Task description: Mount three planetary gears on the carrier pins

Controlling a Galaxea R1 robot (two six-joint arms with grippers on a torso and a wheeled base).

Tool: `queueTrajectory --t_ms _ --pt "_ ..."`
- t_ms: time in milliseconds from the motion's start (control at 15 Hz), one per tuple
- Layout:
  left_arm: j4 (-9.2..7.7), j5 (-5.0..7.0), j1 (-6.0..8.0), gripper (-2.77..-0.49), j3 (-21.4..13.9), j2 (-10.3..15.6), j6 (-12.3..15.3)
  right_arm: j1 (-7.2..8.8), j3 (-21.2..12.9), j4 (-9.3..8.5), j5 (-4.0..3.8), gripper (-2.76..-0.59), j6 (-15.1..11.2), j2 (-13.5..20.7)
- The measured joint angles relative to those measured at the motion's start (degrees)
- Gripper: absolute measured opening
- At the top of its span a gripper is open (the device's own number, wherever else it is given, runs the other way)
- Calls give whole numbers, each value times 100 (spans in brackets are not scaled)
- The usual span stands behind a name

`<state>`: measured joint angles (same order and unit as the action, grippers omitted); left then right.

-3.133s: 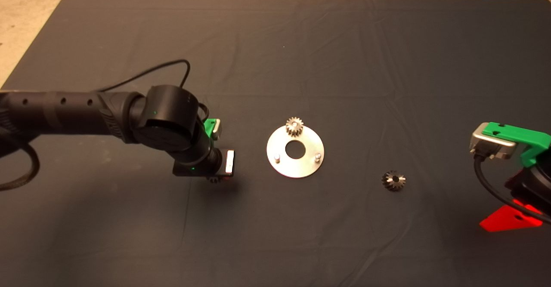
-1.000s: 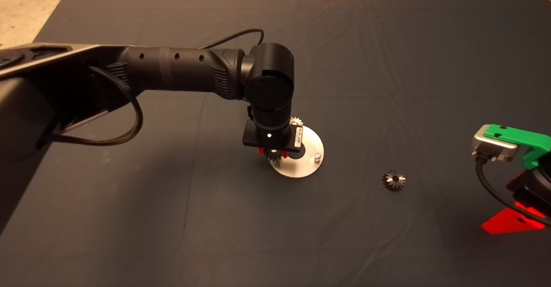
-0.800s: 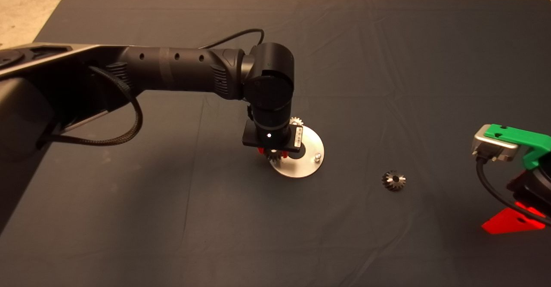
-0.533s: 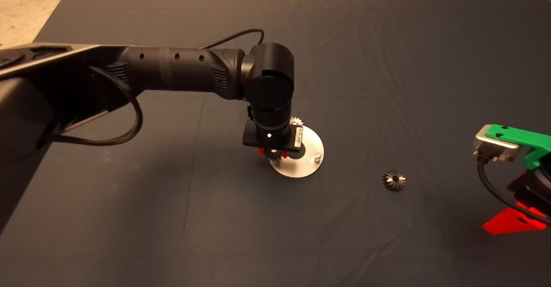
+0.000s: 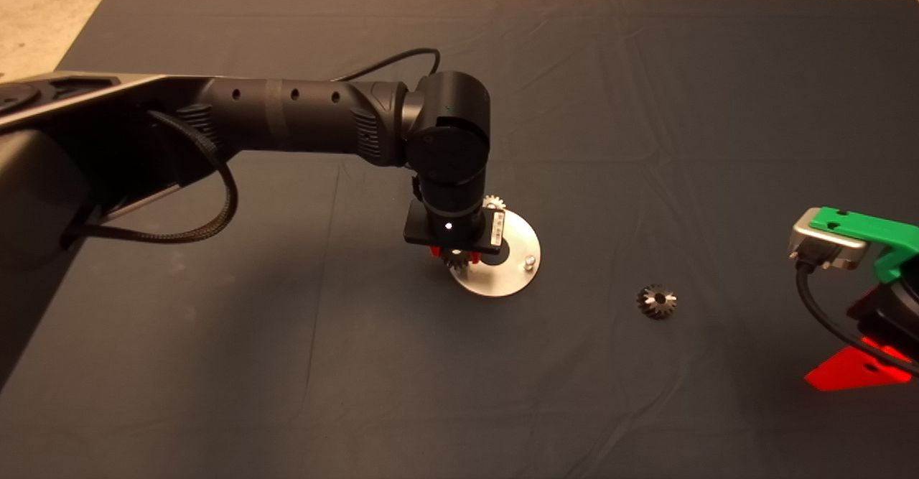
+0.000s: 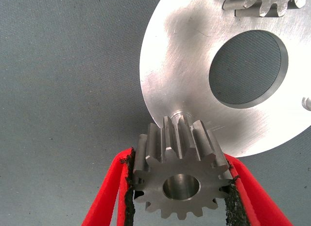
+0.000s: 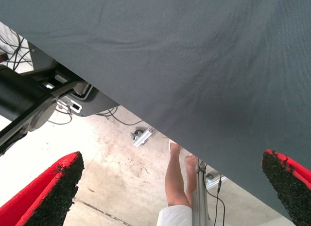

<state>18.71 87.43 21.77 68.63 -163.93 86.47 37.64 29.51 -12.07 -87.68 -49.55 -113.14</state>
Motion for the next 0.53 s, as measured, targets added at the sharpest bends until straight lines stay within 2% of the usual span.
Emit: queueTrajectory --t_ms 533 --pt "2 0 -2 -232 -18 -2 5 0 0 0 -2 -63 0 18"
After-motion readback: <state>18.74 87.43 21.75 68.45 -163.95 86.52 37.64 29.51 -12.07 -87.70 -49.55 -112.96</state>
